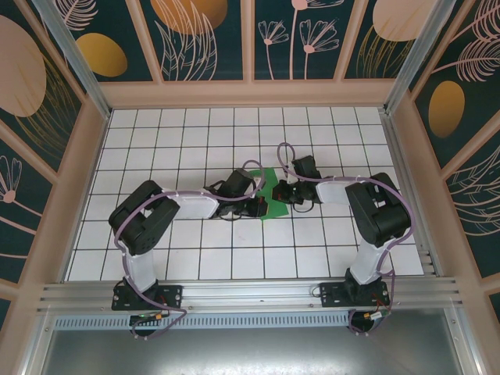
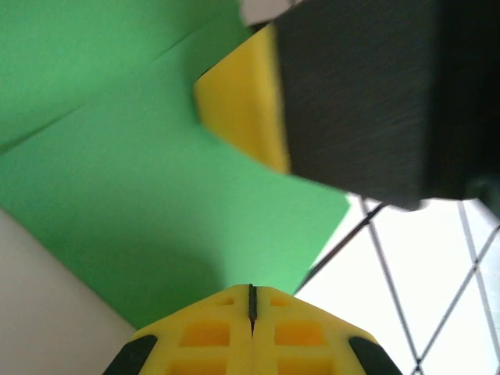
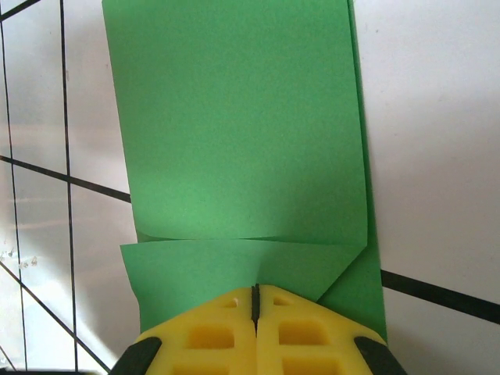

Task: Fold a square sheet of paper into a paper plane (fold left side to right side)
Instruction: Fold the triangle a second time at the center of the table.

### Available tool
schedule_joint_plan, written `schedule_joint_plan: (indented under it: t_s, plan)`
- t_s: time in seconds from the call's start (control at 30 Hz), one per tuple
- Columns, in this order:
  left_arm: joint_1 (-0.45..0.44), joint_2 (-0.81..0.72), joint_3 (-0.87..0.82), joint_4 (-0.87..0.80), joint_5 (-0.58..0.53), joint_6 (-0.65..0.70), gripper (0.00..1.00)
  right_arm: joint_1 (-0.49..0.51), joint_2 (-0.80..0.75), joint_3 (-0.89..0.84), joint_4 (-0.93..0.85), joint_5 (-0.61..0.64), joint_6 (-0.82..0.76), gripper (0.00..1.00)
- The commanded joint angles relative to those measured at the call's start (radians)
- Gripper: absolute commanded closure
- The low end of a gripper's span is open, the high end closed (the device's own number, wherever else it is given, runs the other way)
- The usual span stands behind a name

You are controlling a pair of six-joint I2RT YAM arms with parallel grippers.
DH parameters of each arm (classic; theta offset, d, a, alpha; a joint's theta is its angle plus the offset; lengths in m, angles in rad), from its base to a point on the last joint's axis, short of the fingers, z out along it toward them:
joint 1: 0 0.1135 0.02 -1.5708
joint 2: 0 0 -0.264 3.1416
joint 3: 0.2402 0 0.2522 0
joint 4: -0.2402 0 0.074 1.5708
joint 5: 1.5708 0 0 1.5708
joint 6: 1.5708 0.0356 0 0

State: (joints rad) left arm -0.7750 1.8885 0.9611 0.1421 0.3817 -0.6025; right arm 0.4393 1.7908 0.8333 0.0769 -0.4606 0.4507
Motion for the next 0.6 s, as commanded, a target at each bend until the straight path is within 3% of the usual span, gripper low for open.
schedule_joint_plan:
  t_s: [0.0, 0.57]
  plan:
    - [0.004, 0.029, 0.006, -0.029, -0.004, 0.028, 0.96, 0.006, 0.032, 0.004, -0.077, 0.052, -0.015, 1.00]
    - [-0.013, -0.067, -0.117, -0.063, 0.070, 0.125, 0.96, 0.006, 0.053, 0.035, -0.096, 0.055, -0.024, 1.00]
